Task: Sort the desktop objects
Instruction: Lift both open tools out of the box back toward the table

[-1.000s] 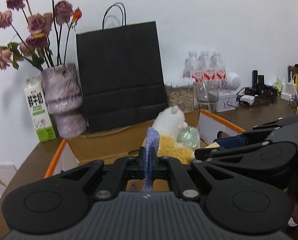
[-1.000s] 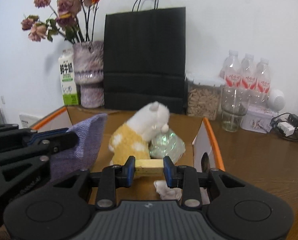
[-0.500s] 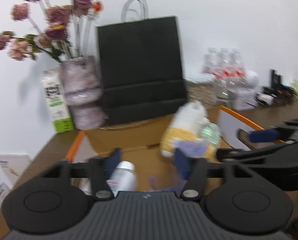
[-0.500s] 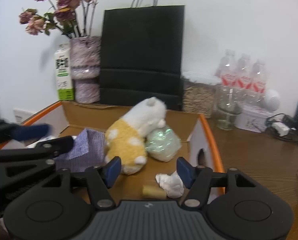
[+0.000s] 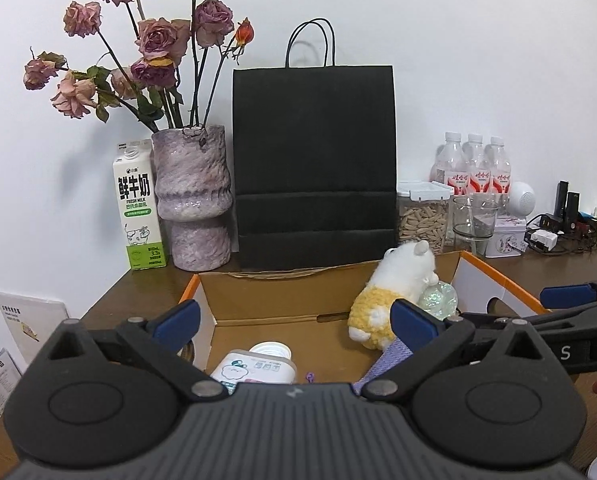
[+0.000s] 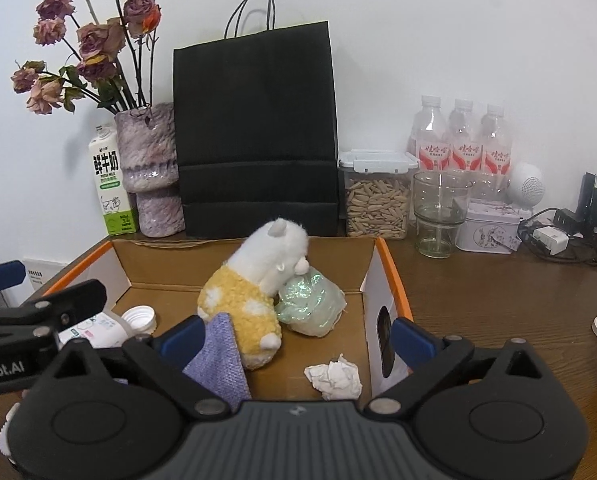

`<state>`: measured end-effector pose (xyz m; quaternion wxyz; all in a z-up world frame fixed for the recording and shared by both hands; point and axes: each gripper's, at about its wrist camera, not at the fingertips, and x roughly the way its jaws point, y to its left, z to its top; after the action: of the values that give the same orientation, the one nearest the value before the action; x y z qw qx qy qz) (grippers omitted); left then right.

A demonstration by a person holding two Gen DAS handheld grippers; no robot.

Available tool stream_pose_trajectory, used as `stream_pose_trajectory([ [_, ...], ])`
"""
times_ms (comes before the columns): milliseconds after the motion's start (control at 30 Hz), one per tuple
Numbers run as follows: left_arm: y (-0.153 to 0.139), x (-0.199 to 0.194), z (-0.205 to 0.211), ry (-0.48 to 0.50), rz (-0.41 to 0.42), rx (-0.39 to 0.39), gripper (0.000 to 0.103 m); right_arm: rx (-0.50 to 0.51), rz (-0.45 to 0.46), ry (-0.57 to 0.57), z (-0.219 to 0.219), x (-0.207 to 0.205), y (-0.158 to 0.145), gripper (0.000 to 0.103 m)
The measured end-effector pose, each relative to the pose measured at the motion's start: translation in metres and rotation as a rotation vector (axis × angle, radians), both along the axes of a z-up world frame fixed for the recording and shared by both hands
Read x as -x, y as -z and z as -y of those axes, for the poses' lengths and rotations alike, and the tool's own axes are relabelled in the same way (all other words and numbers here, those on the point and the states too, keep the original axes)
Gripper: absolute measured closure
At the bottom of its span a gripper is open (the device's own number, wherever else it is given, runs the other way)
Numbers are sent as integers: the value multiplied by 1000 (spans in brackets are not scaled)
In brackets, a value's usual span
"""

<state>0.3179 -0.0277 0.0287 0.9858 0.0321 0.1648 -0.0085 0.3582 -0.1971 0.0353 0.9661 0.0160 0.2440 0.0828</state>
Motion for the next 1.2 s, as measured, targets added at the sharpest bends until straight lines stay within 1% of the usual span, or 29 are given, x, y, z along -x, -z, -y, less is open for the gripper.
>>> stream_pose_trajectory([
  [300,-7,4,-3,-9,4,17,0,6,27,-13,-1,8,-10,3],
  [500,-18,23,-9,-13,21,31,0,11,67,-41,-3,21,-24,1],
  [667,-26,43,-14,-11,42,40,0,13,101,-74,-5,40,-36,0],
  [933,-30,70,-23,1,46,34,0,27,131,-117,-1,77,-46,0],
  [1067,-27,84,-29,2,35,37,0,45,132,-122,2,97,-45,0],
  [1200,-22,96,-35,-4,16,38,0,61,115,-115,8,113,-39,0],
])
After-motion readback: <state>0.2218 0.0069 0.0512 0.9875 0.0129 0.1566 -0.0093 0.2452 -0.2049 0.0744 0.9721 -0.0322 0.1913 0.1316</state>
